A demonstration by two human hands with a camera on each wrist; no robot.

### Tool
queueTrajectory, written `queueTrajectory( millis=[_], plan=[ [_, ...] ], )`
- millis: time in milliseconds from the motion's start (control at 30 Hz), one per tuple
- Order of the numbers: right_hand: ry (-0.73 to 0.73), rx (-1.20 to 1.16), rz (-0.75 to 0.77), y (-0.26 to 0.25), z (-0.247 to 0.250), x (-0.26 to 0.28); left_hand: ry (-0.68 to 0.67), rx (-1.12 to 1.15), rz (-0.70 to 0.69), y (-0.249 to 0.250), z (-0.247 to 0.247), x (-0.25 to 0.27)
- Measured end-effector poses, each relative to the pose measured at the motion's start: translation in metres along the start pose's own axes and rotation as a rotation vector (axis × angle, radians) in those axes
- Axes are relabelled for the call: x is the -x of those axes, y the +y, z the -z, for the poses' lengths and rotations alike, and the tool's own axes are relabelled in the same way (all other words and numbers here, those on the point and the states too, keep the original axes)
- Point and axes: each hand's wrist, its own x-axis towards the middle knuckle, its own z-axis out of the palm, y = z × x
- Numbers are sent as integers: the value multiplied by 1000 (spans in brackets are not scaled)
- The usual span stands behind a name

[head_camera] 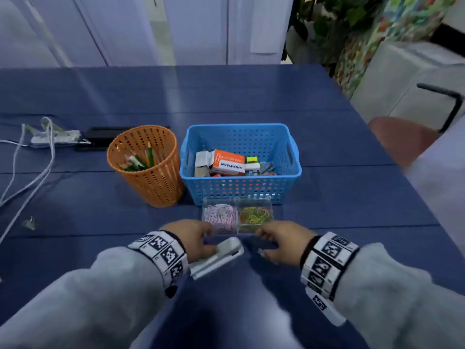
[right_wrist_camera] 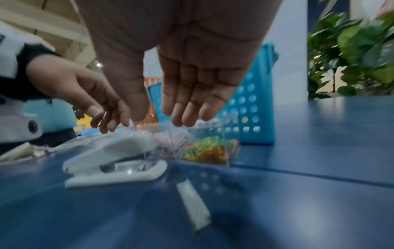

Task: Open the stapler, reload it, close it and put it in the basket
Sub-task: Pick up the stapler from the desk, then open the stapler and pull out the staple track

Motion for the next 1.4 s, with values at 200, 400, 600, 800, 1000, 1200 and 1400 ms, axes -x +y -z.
queueTrajectory(
  millis=[200,400,600,800,1000,1200,1400],
  plan=[
    [-73,-34,38,-12,-24,-36,-16,-82,-38,16,-22,-16],
    [-79,-17,87,-19,-38,-53,3,-90,-71,21,-34,-30],
    [-91,15,51,-17,-44,-55,65,-26,-107,23,-34,-26],
    [-96,88,63,-13,-46,-56,144,136,-76,-6,0,10],
    [-95,102,28,-15,-50,-56,220,213,19,-61,6,38],
    [-103,154,8,-20,-50,-57,169,165,101,-93,-16,31],
    [-105,172,2,-21,-50,-57,38,191,136,-95,-36,17]
  ],
)
